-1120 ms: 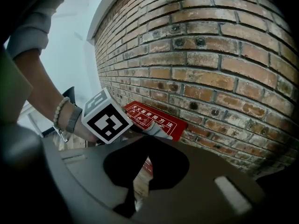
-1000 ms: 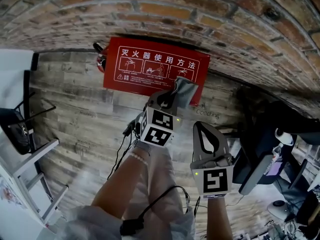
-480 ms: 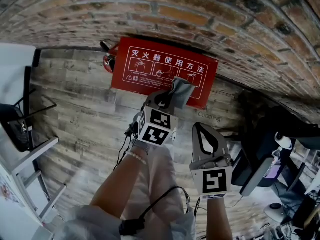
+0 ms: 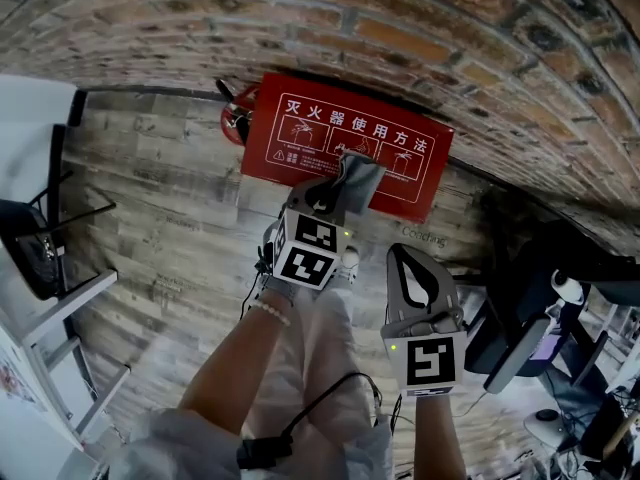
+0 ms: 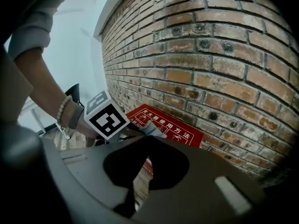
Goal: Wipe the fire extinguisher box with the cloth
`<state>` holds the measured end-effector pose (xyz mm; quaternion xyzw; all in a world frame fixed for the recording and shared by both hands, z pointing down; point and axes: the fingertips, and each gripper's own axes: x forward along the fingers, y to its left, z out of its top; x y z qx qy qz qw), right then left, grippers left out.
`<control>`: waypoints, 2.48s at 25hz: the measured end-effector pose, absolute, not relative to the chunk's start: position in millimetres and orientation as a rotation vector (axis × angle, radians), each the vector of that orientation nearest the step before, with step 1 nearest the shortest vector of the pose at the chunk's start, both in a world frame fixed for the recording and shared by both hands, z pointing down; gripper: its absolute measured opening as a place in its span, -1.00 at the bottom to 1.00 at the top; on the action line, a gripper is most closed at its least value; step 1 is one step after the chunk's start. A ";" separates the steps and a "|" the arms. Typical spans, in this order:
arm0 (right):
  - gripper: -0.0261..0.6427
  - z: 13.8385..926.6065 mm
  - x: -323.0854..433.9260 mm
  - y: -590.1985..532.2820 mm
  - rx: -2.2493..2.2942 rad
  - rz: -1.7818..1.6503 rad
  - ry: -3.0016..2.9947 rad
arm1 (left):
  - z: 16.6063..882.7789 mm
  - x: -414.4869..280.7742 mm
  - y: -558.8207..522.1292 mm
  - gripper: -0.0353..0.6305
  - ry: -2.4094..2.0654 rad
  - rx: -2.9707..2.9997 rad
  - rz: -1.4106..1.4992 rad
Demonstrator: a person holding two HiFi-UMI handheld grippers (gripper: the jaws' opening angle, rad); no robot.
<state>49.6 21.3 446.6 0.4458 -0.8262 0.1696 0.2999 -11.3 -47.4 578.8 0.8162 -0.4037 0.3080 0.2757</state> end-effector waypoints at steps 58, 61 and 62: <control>-0.89 375.9 6.6 19.8 1.188 0.340 -2.247 | 477.0 -155.5 -50.6 -0.86 -1.349 2.170 0.865; -0.89 345.2 15.7 17.0 1.220 0.298 -2.260 | 434.8 -140.0 -47.8 -0.86 -1.343 2.230 0.817; -0.89 334.8 18.4 16.6 1.232 0.287 -2.264 | 419.5 -134.6 -47.4 -0.86 -1.342 2.249 0.796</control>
